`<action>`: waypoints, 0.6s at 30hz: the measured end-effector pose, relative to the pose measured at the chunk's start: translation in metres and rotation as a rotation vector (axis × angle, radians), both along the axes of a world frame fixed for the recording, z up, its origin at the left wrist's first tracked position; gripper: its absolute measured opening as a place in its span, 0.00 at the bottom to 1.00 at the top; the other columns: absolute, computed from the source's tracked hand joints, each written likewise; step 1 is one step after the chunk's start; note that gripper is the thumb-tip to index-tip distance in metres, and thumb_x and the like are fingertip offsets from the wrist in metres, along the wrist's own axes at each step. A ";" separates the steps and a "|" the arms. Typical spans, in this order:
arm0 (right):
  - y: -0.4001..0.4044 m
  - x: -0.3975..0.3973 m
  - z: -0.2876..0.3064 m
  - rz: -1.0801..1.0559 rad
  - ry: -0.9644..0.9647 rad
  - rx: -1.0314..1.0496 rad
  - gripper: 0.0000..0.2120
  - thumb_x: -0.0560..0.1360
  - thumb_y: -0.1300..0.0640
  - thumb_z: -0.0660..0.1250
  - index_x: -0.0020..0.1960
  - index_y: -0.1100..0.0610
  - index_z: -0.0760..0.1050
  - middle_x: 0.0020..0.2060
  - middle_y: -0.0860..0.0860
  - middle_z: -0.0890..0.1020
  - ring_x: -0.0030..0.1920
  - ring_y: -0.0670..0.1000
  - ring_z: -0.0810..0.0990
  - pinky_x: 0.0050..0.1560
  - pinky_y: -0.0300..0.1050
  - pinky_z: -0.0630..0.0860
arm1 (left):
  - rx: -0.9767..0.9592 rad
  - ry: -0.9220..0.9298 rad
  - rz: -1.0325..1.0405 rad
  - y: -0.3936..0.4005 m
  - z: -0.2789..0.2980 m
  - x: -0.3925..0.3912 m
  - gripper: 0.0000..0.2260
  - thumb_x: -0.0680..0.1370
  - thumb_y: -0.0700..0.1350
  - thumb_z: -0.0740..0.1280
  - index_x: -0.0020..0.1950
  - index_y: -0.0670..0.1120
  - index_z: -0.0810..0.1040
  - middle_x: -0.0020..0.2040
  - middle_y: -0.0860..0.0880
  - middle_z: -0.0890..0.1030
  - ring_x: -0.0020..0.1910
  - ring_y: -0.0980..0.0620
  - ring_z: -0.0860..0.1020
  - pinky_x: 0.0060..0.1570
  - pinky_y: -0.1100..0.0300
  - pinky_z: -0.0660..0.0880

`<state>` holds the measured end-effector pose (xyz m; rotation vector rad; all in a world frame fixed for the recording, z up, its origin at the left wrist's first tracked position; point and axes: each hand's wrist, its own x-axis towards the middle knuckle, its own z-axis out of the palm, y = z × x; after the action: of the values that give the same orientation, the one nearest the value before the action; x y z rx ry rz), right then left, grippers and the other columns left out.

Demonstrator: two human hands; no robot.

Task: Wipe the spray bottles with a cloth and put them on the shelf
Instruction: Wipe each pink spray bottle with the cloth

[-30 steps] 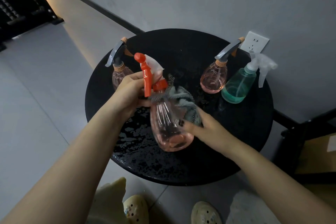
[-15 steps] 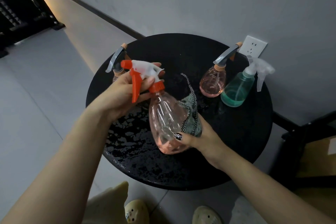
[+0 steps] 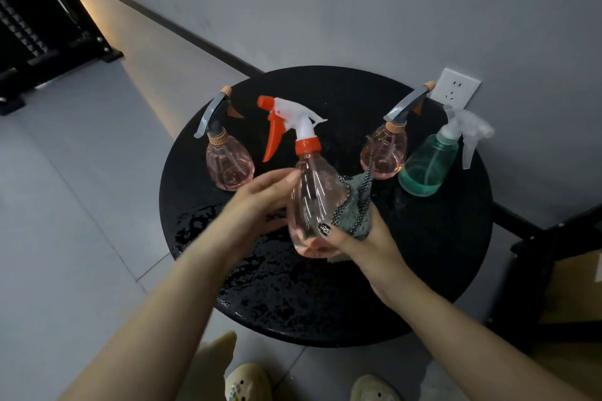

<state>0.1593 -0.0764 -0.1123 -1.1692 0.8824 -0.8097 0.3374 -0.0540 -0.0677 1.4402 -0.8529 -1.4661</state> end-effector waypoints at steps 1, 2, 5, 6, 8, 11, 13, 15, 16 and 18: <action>-0.001 0.001 0.000 -0.037 0.025 -0.044 0.31 0.61 0.52 0.75 0.62 0.49 0.68 0.54 0.46 0.81 0.55 0.44 0.80 0.49 0.37 0.77 | -0.007 -0.047 0.088 0.000 0.000 -0.011 0.21 0.70 0.55 0.70 0.61 0.50 0.77 0.54 0.51 0.83 0.54 0.53 0.80 0.49 0.57 0.76; -0.001 0.002 -0.001 -0.071 0.067 -0.088 0.31 0.61 0.53 0.75 0.61 0.48 0.68 0.53 0.45 0.81 0.54 0.43 0.80 0.52 0.39 0.77 | -0.014 -0.073 0.175 0.000 -0.001 -0.022 0.22 0.68 0.56 0.71 0.60 0.49 0.77 0.52 0.51 0.83 0.52 0.54 0.81 0.48 0.59 0.77; 0.003 0.004 -0.006 -0.168 0.255 -0.194 0.32 0.58 0.48 0.75 0.61 0.43 0.68 0.53 0.43 0.81 0.54 0.40 0.79 0.56 0.43 0.77 | -0.040 -0.122 0.320 -0.005 0.000 -0.037 0.23 0.65 0.57 0.72 0.56 0.49 0.79 0.49 0.51 0.83 0.46 0.57 0.82 0.51 0.56 0.78; 0.005 0.005 -0.006 -0.183 0.319 -0.235 0.35 0.57 0.45 0.74 0.62 0.43 0.67 0.54 0.43 0.80 0.55 0.40 0.78 0.56 0.42 0.76 | -0.046 -0.140 0.348 -0.007 0.002 -0.037 0.20 0.65 0.56 0.73 0.54 0.49 0.80 0.47 0.52 0.83 0.45 0.57 0.82 0.51 0.55 0.78; 0.010 0.006 -0.007 -0.177 0.417 -0.334 0.40 0.58 0.44 0.75 0.67 0.46 0.64 0.59 0.44 0.76 0.59 0.40 0.75 0.56 0.34 0.73 | -0.043 -0.162 0.410 -0.011 0.004 -0.036 0.16 0.68 0.55 0.73 0.51 0.48 0.81 0.44 0.53 0.83 0.42 0.58 0.81 0.48 0.55 0.78; 0.016 0.010 -0.008 -0.173 0.521 -0.517 0.43 0.63 0.44 0.74 0.72 0.52 0.59 0.64 0.47 0.69 0.63 0.43 0.70 0.58 0.29 0.69 | -0.036 -0.138 0.475 -0.015 0.008 -0.036 0.13 0.69 0.55 0.73 0.48 0.49 0.82 0.40 0.54 0.82 0.37 0.57 0.80 0.40 0.57 0.76; 0.016 0.011 -0.010 -0.166 0.576 -0.636 0.43 0.65 0.41 0.71 0.73 0.53 0.55 0.66 0.49 0.66 0.66 0.47 0.69 0.61 0.39 0.71 | -0.073 -0.171 0.485 -0.018 0.010 -0.035 0.11 0.69 0.55 0.73 0.46 0.51 0.82 0.35 0.55 0.81 0.34 0.57 0.77 0.36 0.59 0.74; 0.014 0.010 -0.010 -0.123 0.618 -0.693 0.43 0.66 0.40 0.68 0.73 0.50 0.51 0.68 0.50 0.63 0.68 0.50 0.66 0.63 0.43 0.70 | -0.109 -0.226 0.462 -0.019 0.009 -0.032 0.10 0.69 0.57 0.72 0.44 0.53 0.82 0.32 0.57 0.79 0.33 0.57 0.76 0.35 0.59 0.72; 0.012 0.008 -0.009 -0.079 0.628 -0.712 0.42 0.66 0.39 0.67 0.73 0.48 0.50 0.70 0.50 0.62 0.70 0.50 0.64 0.65 0.43 0.68 | -0.119 -0.244 0.443 -0.020 0.008 -0.030 0.09 0.69 0.57 0.72 0.43 0.53 0.82 0.32 0.57 0.79 0.33 0.57 0.76 0.36 0.59 0.72; 0.006 0.005 -0.003 0.042 0.642 -0.740 0.41 0.67 0.38 0.65 0.73 0.45 0.48 0.72 0.49 0.58 0.72 0.49 0.60 0.67 0.43 0.63 | -0.123 -0.254 0.401 -0.020 0.005 -0.027 0.08 0.70 0.57 0.71 0.41 0.53 0.82 0.32 0.57 0.79 0.34 0.56 0.76 0.39 0.56 0.72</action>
<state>0.1644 -0.0703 -0.1151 -2.1688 1.1020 -0.7533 0.3104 -0.0736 -0.0627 1.6144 -0.7378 -0.9311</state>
